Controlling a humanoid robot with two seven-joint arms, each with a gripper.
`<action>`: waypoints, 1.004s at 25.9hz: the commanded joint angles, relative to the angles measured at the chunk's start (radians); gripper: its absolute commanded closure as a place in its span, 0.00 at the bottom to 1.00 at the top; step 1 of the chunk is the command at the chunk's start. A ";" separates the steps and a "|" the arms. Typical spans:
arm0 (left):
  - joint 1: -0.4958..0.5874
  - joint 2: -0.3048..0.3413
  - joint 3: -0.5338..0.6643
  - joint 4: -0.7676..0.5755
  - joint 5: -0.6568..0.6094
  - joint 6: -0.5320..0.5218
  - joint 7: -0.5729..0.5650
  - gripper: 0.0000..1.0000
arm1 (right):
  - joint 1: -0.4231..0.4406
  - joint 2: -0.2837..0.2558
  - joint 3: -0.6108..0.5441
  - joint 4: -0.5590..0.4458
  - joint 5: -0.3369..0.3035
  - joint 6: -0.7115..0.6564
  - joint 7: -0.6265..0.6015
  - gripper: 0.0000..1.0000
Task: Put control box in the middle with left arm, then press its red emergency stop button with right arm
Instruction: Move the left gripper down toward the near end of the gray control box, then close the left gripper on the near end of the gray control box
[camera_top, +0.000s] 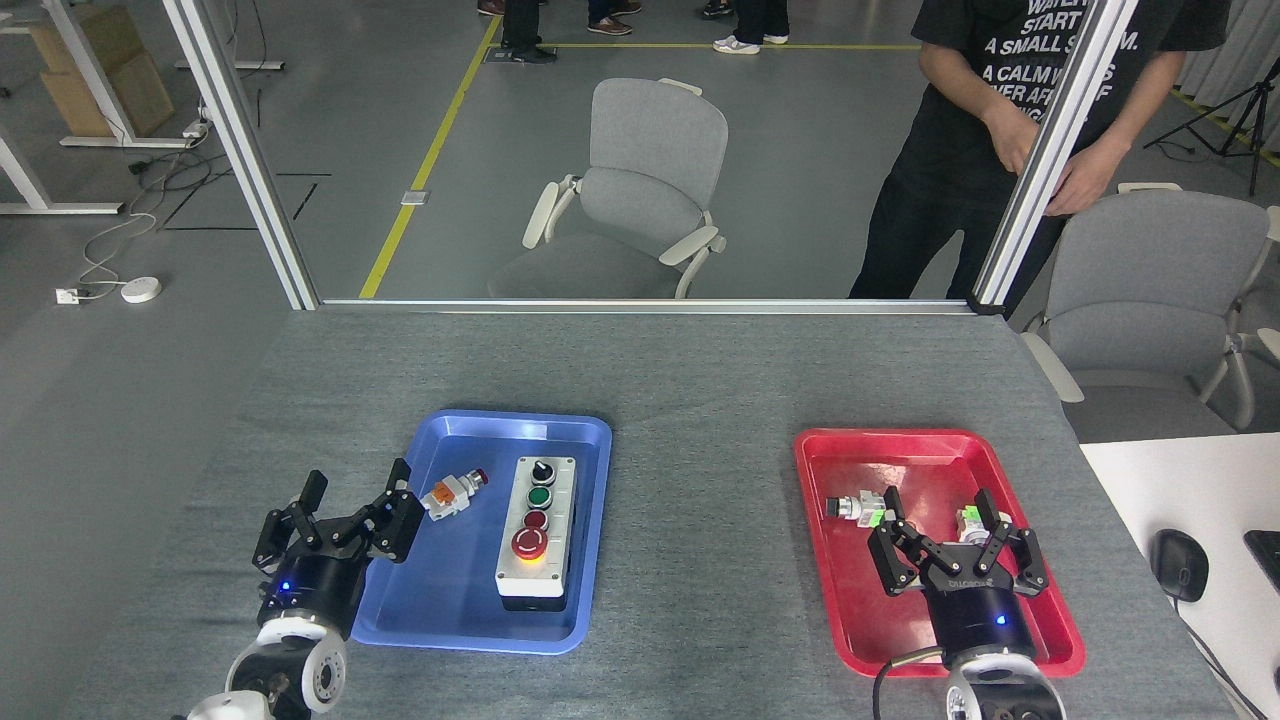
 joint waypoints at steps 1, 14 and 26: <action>0.002 0.000 0.000 -0.007 0.000 0.002 0.008 0.01 | 0.008 0.000 0.003 -0.007 0.000 -0.005 -0.001 0.02; 0.278 -0.024 -0.021 -0.313 -0.017 -0.041 0.124 0.01 | 0.010 -0.009 0.032 -0.012 -0.006 0.017 -0.001 0.02; 0.295 -0.259 -0.190 -0.184 -0.473 0.116 0.081 0.02 | 0.010 -0.001 0.029 -0.013 -0.006 0.018 0.001 0.02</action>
